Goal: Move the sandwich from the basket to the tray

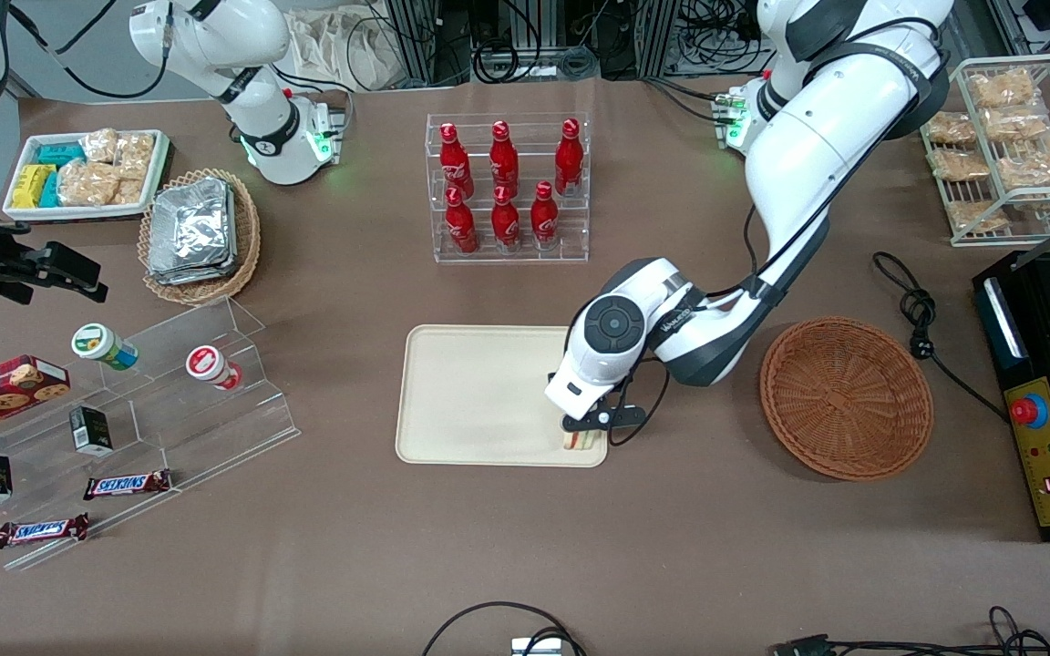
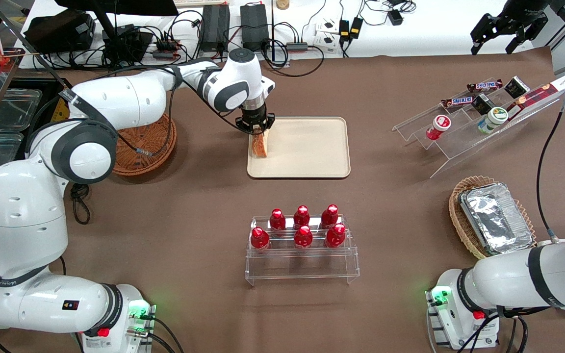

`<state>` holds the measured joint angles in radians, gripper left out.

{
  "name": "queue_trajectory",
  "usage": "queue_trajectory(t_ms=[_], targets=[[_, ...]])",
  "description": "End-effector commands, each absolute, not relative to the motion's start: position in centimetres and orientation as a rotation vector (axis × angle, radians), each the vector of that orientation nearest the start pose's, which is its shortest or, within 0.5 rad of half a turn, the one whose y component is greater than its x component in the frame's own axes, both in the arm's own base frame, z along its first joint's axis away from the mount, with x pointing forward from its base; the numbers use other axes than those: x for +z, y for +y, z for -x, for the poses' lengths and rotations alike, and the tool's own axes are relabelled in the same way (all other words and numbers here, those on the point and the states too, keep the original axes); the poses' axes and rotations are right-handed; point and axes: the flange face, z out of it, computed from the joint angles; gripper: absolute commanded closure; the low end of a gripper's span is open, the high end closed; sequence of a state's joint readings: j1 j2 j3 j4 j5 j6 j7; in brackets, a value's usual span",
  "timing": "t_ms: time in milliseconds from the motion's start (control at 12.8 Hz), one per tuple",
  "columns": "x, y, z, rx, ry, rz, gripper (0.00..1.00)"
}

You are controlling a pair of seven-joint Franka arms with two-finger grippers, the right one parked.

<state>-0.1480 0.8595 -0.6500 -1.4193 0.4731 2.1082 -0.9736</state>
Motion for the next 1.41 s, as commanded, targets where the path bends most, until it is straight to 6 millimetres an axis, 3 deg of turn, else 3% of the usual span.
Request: queue_trajectory(t_ms=[0, 313, 470, 783, 1017, 1174, 1330], targets=[[29.5, -43.1, -58.6, -0.009, -0.168, 3.184, 0.00], [34.5, -41.6, -58.4, 0.005, -0.206, 3.159, 0.00], [36.2, -39.4, -57.3, -0.015, -0.178, 3.108, 0.00], [39.5, -33.9, -53.2, 0.026, -0.130, 3.074, 0.00], [40.7, -29.3, -51.8, 0.049, -0.041, 3.039, 0.00], [42.8, -26.5, -52.7, 0.097, -0.043, 3.027, 0.00], [46.1, -24.3, -54.5, 0.136, -0.082, 3.063, 0.00]])
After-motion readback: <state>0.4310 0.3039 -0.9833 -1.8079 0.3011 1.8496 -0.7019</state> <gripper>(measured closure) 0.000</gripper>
